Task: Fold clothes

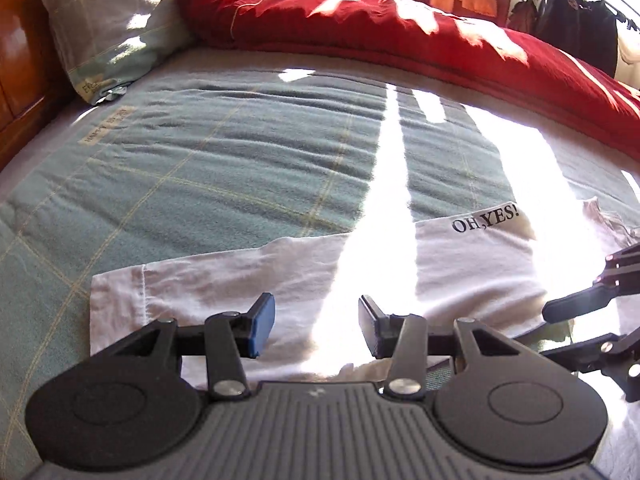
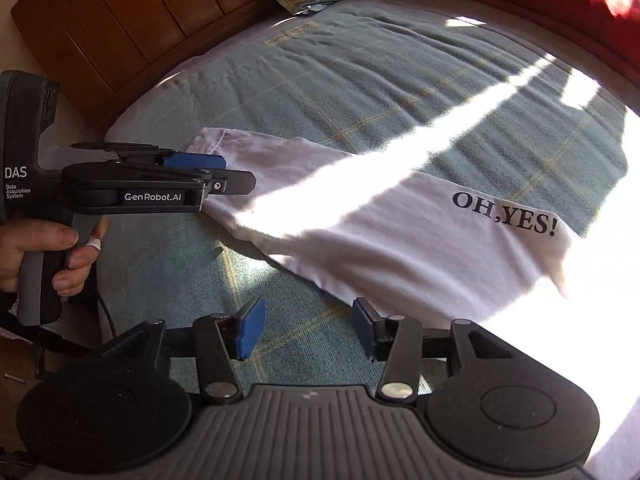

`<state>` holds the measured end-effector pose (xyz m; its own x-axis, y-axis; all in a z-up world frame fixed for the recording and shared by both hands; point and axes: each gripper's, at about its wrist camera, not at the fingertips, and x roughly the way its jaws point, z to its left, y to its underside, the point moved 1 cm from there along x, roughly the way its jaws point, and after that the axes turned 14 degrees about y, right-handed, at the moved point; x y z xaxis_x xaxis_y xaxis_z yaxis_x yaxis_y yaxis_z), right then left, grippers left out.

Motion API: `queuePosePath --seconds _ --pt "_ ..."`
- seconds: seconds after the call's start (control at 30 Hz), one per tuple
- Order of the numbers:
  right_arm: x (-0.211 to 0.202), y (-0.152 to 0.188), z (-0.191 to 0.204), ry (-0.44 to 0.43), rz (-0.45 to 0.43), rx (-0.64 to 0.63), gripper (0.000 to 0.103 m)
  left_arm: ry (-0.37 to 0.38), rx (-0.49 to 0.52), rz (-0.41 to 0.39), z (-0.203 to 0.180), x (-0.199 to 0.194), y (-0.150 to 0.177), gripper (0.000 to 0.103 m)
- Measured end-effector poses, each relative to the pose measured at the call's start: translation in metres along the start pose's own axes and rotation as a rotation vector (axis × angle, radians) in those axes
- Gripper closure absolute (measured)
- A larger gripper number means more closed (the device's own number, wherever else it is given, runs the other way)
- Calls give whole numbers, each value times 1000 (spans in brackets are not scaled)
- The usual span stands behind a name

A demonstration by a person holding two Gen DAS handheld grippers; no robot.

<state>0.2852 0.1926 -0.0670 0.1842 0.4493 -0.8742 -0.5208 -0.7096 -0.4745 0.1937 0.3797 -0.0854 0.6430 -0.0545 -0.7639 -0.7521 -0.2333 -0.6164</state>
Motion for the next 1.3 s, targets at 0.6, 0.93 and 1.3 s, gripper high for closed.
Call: queuePosePath --seconds 0.6,0.93,1.3 --pt "-46 67 -76 174 22 167 42 384 -91 112 -102 55 -41 56" --pt "-37 116 -118 182 88 257 33 323 -124 153 -112 101 -34 54" --pt "-26 127 -129 32 42 341 0 325 -120 160 -137 114 -69 52"
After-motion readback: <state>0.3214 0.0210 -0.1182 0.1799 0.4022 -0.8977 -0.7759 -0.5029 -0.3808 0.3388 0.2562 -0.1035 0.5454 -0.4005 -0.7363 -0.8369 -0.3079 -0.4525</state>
